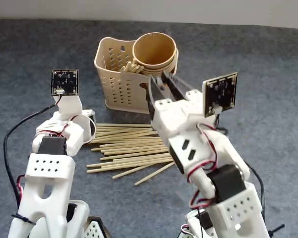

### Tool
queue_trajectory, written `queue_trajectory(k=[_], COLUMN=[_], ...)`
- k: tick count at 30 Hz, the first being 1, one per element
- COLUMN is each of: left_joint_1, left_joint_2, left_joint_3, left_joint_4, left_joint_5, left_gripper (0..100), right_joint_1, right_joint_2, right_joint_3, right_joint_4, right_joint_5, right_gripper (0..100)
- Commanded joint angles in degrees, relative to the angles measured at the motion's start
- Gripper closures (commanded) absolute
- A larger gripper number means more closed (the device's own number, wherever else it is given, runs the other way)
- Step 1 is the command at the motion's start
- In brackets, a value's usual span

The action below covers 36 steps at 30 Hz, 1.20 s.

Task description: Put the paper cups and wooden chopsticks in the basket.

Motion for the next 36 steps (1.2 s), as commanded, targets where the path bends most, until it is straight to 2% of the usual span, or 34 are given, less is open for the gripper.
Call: queue_trajectory(k=[1,5,8,13,19,27,34,36], left_joint_1=[-0.31,-0.31,-0.31,-0.31,-0.31,-0.31,-0.31,-0.31], left_joint_2=[-1.36,-1.45,-1.45,-1.45,-1.45,-1.45,-1.45,-1.45], left_joint_3=[-0.57,-0.57,-0.57,-0.57,-0.57,-0.57,-0.57,-0.57], left_joint_4=[-1.05,-1.05,-1.05,-1.05,-1.05,-1.05,-1.05,-1.05], left_joint_5=[0.09,0.09,0.09,0.09,0.09,0.09,0.09,0.09], left_gripper=[92,92,92,92,92,92,92,92], right_joint_1=[0.57,1.01,4.09,10.42,11.30,16.04,17.19,18.07], right_joint_2=[-4.62,-5.14,-5.23,-5.14,-5.05,-4.26,9.27,12.70], right_joint_3=[-0.40,-0.31,2.15,11.30,20.00,21.67,21.14,19.47], right_joint_4=[12.35,21.93,25.89,24.04,23.43,23.87,25.36,23.78], right_joint_5=[-0.53,-0.53,-0.53,-0.53,-0.53,-2.02,-2.99,-5.54], right_gripper=[89.3,89.3,89.3,89.3,89.3,89.3,89.3,89.3])
